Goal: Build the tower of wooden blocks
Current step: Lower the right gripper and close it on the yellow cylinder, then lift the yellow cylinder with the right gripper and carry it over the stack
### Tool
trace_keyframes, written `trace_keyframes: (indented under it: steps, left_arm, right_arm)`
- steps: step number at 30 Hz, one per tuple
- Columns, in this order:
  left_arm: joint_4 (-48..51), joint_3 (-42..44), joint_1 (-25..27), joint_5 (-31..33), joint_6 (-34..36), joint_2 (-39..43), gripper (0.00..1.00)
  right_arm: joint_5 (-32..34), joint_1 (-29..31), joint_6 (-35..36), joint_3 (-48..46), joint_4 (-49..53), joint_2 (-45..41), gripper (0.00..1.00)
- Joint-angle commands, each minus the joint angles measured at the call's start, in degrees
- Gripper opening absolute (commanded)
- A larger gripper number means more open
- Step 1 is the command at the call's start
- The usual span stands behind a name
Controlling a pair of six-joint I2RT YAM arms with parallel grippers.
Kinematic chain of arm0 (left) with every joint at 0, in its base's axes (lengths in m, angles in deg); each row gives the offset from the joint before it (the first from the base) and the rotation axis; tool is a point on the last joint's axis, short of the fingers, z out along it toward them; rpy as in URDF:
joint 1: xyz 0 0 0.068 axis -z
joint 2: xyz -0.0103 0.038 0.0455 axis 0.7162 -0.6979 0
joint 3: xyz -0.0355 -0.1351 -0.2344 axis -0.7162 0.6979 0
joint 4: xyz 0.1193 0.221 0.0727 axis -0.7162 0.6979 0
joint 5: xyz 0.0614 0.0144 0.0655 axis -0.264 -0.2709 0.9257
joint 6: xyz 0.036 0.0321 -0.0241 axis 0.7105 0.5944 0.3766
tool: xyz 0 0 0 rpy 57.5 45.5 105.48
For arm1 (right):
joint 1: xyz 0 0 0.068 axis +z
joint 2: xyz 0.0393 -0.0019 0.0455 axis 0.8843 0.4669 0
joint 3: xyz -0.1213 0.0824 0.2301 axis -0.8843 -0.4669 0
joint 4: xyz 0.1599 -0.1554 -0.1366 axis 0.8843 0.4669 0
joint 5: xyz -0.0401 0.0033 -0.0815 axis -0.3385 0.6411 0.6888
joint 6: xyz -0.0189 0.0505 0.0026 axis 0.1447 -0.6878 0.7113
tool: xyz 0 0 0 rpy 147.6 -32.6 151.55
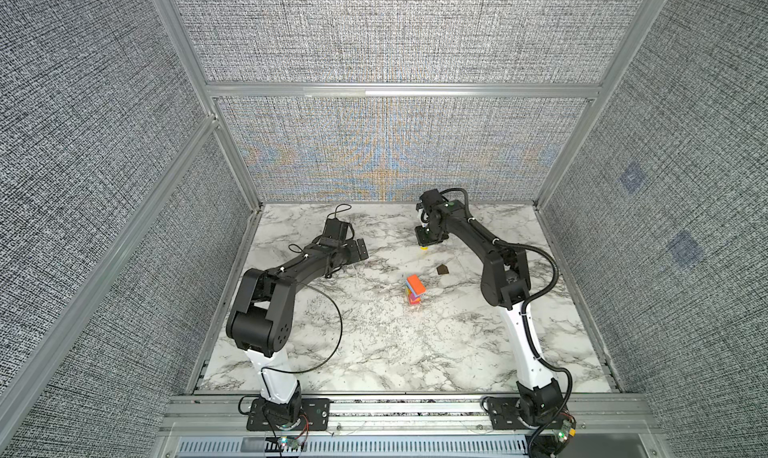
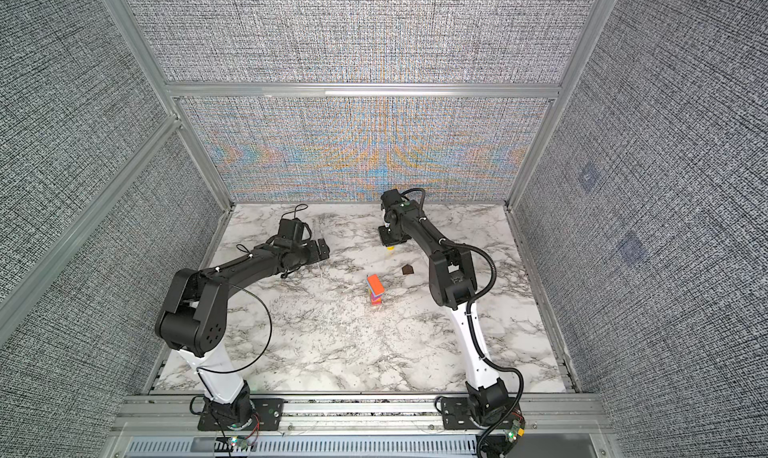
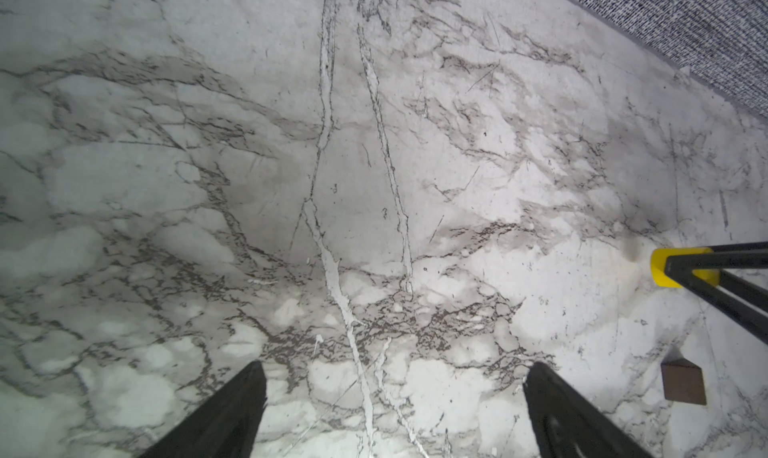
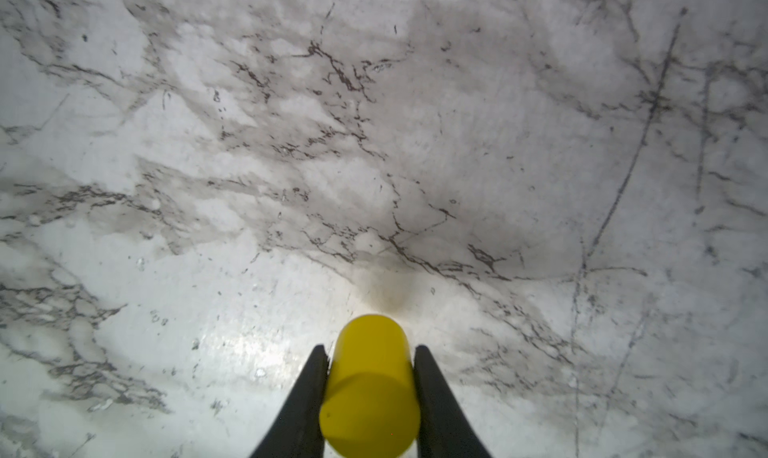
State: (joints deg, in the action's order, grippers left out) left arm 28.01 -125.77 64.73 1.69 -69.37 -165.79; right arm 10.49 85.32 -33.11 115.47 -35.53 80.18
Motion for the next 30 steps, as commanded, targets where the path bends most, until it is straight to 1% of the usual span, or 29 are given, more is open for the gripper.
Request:
trace_keyframes:
  steps: [1, 4, 9, 15, 23, 30]
  left_arm:
    - [0.45, 0.12, -0.02, -1.79, 0.55, 1.25, 0.99]
    - [0.2, 1.04, -0.02, -2.11, 0.28, 2.67, 0.99]
    - [0.18, 1.81, -0.01, -4.49, 0.33, 4.76, 0.99]
    - [0.79, 3.46, 0.5, -4.4, -0.51, 8.3, 0.99]
    - [5.18, 3.98, 4.33, -1.11, -0.58, 14.27, 0.99]
    - [8.41, 5.9, 7.71, 2.15, -1.2, 19.84, 0.99]
  right_arm:
    - [-0.32, -0.04, 0.34, -0.33, 2.62, -1.95, 0.24]
    - [-0.29, 0.05, 0.28, -1.57, 3.16, -4.17, 0.24]
    - [-0.15, 0.27, 0.16, -4.76, 3.38, -8.56, 0.23]
    - [0.28, 0.83, -0.1, -10.07, 3.4, -15.51, 0.23]
    - [1.06, 2.72, -0.84, -19.09, 2.67, -26.2, 0.22]
    - [1.95, 5.08, -1.42, -25.78, 2.37, -33.58, 0.23]
